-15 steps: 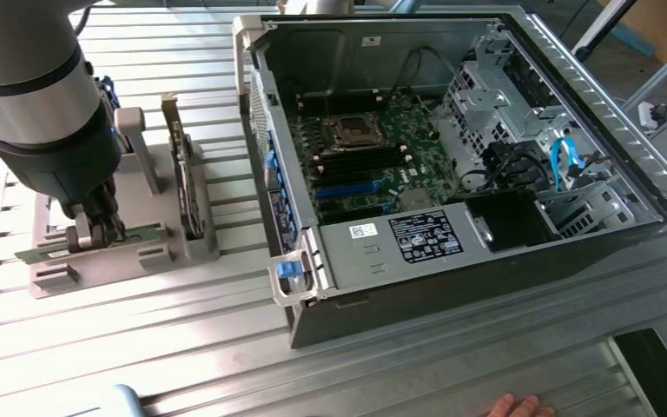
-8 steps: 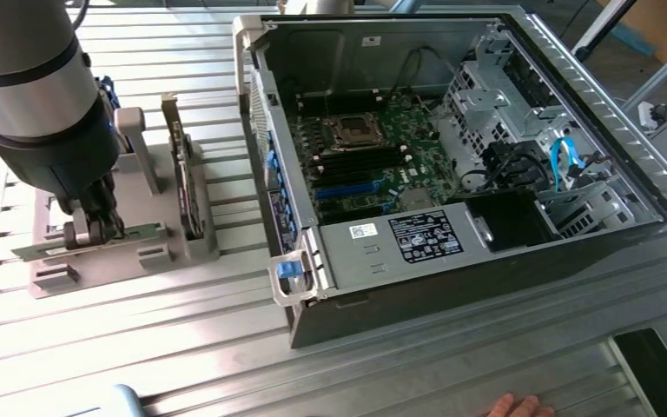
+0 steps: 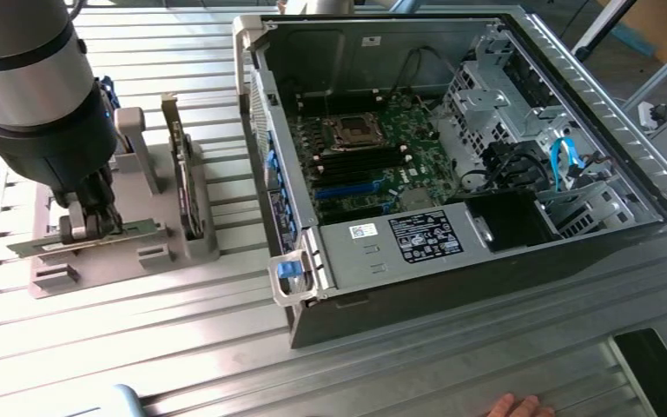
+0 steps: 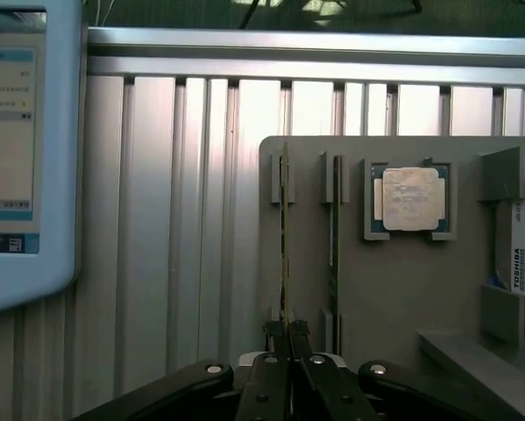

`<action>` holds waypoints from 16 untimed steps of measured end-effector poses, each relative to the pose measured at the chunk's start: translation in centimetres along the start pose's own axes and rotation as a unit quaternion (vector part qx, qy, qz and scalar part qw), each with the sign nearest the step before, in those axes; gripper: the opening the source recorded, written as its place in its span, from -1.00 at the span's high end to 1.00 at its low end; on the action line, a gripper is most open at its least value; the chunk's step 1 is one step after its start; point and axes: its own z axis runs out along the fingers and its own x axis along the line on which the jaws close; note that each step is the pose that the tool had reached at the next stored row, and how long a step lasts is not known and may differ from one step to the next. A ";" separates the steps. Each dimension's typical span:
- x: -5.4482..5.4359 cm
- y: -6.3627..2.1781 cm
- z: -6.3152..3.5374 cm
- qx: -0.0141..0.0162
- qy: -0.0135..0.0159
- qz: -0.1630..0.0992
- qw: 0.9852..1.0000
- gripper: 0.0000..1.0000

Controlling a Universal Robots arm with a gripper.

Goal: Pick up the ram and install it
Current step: 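Pick up the ram and move it above insertion slot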

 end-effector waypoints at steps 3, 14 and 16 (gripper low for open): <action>0.0 -0.02 -0.29 0.000 0.000 0.000 1.000 0.76; 0.1 -0.11 -1.87 0.000 0.000 0.001 1.000 0.76; 0.1 -0.13 -2.17 0.000 0.000 0.001 1.000 0.76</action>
